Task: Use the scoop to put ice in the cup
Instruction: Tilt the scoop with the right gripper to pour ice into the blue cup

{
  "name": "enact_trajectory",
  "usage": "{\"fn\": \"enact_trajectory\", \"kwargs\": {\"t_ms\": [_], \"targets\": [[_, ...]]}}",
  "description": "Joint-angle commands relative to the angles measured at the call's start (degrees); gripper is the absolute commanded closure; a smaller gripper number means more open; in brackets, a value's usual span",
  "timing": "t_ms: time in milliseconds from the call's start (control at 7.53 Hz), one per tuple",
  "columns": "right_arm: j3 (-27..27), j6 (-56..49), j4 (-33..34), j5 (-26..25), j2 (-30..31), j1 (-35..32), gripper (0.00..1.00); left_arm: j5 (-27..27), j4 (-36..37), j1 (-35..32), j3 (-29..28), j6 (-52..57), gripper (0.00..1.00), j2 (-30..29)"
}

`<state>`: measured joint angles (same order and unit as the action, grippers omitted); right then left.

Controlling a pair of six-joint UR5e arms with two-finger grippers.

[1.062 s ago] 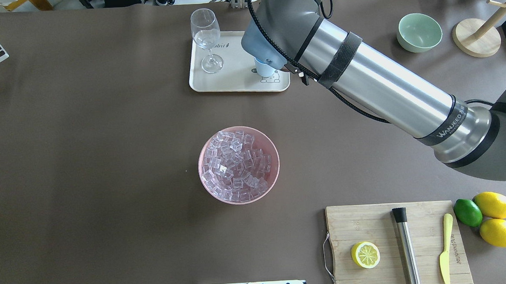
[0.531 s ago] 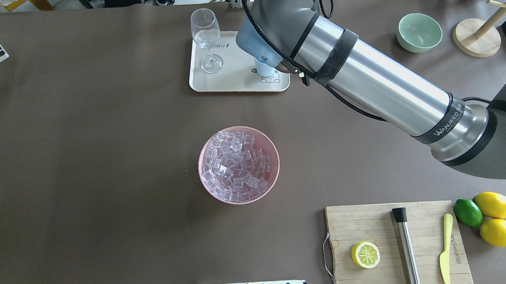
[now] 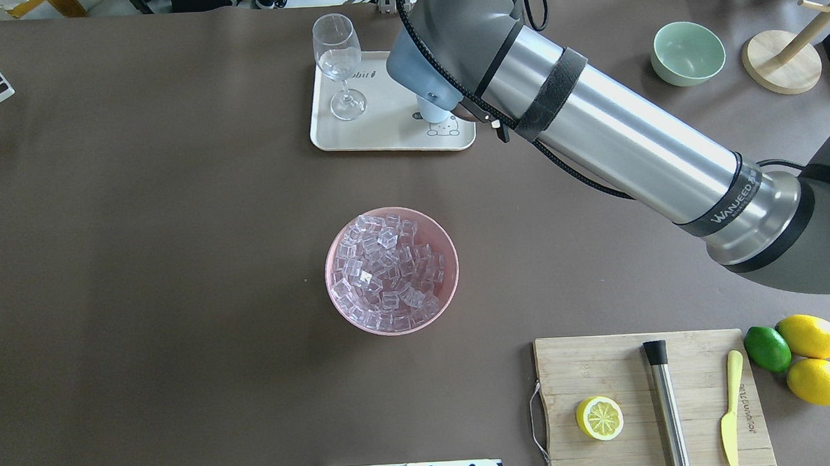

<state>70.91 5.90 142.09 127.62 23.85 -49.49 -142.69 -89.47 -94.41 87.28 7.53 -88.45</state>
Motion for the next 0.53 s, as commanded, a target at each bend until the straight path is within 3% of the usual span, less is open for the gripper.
{"fn": "enact_trajectory", "kwargs": {"t_ms": [0,398], "targets": [[0.02,-0.01,0.03,0.0,0.14,0.01,1.0,0.31,0.26,-0.16,2.19,-0.24,0.02,0.03],[0.2,-0.01,0.03,-0.09,0.4,0.01,1.0,0.31,0.43,-0.25,2.19,-0.24,0.02,0.12]]}}
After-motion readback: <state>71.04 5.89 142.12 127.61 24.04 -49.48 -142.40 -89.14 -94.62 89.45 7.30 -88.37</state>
